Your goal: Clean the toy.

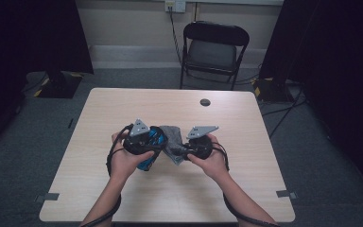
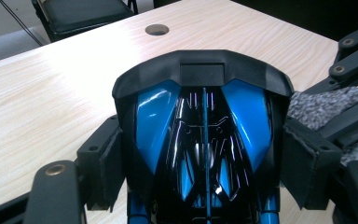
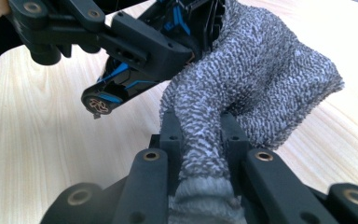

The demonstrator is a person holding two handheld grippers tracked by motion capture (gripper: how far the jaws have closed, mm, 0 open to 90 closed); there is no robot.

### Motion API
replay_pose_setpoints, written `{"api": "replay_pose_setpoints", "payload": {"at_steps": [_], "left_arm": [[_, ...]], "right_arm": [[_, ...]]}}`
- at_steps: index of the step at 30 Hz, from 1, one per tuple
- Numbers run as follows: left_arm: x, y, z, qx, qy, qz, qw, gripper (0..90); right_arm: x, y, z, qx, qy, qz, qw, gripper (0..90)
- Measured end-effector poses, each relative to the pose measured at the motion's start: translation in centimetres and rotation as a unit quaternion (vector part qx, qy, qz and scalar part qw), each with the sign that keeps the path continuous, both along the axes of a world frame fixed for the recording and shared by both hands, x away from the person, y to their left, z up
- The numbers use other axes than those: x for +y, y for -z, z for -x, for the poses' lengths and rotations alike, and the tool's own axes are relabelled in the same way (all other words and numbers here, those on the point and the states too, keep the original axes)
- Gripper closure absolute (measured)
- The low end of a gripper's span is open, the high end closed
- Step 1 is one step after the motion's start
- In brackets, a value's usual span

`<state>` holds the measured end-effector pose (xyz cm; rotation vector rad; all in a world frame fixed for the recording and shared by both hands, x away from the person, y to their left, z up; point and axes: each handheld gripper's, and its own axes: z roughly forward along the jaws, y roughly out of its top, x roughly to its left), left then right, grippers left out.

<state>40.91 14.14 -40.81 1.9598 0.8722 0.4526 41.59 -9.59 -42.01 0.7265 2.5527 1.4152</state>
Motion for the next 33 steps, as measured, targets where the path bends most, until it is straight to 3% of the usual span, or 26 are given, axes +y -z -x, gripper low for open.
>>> {"api": "replay_pose_setpoints", "payload": {"at_steps": [17,33], "left_arm": [[-1.2,-0.5,-0.7,0.0,-0.001,-0.008,1.0,25.6],[-1.9,-0.9,-1.6,0.006,-0.009,0.007,0.9999,25.6]], "right_arm": [[0.4,0.2,0.2,-0.004,-0.011,0.017,0.9998,76.7],[1.5,1.4,0.9,0.006,-0.033,0.022,0.9992,76.7]]}}
